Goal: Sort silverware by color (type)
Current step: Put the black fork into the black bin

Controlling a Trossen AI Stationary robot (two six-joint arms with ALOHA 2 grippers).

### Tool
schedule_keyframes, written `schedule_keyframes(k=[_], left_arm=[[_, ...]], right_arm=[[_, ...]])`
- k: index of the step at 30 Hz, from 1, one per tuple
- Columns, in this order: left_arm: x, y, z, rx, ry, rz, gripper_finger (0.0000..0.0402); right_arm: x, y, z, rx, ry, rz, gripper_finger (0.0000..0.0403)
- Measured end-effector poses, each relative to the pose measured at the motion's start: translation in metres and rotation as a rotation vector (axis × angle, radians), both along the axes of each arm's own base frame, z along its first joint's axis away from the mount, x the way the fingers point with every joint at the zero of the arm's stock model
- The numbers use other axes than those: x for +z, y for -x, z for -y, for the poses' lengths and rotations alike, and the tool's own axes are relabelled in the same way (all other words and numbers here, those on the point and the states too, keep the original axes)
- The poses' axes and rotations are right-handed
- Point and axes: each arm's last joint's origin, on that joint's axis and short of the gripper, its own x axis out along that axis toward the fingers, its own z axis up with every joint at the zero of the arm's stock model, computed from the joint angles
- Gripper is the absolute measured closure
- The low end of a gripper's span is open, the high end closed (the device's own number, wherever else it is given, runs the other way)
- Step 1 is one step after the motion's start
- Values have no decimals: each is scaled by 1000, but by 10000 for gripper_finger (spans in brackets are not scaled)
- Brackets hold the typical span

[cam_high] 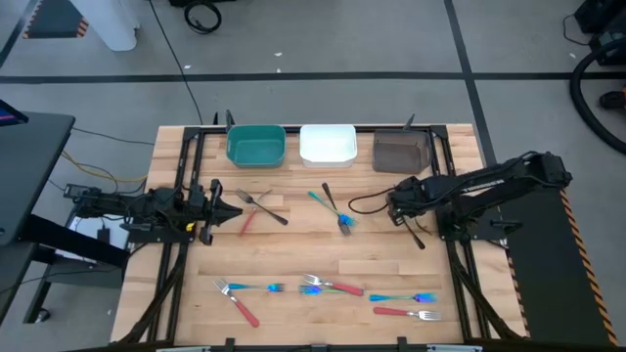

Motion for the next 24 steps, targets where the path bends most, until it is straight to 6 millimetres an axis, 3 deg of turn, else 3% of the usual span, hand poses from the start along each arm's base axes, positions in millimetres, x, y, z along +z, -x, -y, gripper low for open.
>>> schedule_keyframes(k=[6, 12, 18, 24], left_arm=[[0, 0, 0, 0, 0, 0, 375], [0, 0, 0, 0, 0, 0, 375], [0, 0, 0, 0, 0, 0, 375], [0, 0, 0, 0, 0, 0, 375]], right_arm=[[11, 2, 5, 24, 30, 56, 398], [38, -6, 14, 121, 91, 137, 398], [74, -12, 35, 214, 341, 127, 398], [93, -16, 68, 292, 551, 66, 398]])
